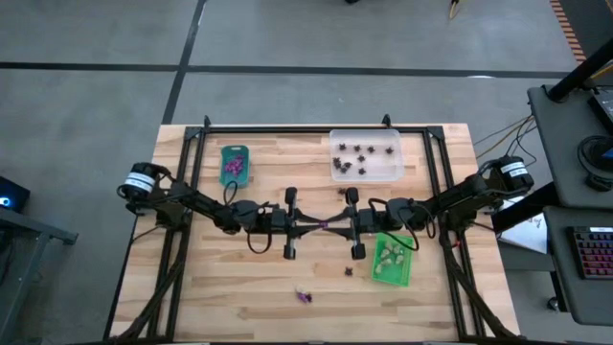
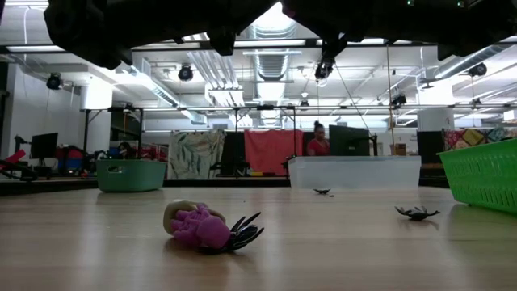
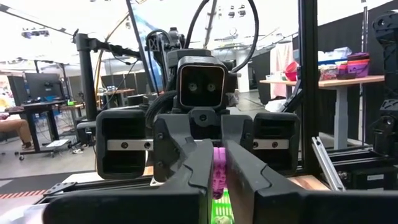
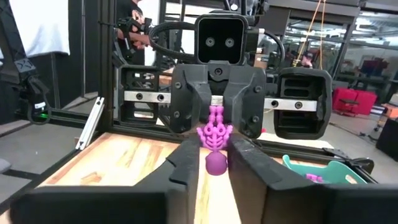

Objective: Sort Halloween decoration
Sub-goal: Put the purple skeleton toy into the blue bin

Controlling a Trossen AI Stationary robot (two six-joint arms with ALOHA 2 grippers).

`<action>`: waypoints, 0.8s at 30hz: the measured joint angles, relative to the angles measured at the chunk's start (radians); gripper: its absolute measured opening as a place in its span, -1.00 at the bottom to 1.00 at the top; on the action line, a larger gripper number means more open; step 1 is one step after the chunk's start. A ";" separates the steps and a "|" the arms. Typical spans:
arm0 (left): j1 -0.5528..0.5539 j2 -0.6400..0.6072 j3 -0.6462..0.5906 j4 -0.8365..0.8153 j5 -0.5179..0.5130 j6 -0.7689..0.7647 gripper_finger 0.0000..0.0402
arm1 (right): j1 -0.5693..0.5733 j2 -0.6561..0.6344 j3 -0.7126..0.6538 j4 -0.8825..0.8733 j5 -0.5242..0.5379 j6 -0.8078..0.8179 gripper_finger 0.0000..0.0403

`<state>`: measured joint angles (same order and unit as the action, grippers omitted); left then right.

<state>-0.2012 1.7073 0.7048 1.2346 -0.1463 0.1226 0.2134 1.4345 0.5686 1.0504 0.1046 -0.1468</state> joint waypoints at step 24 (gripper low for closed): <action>0.051 -0.434 -0.002 -0.967 -0.453 -0.067 -1.00 | -0.004 -0.093 0.000 -0.159 0.186 0.069 -0.29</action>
<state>-0.1505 1.2733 0.7028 0.2675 -0.5989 0.0552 0.2092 1.3411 0.5686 0.8912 0.2901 -0.0780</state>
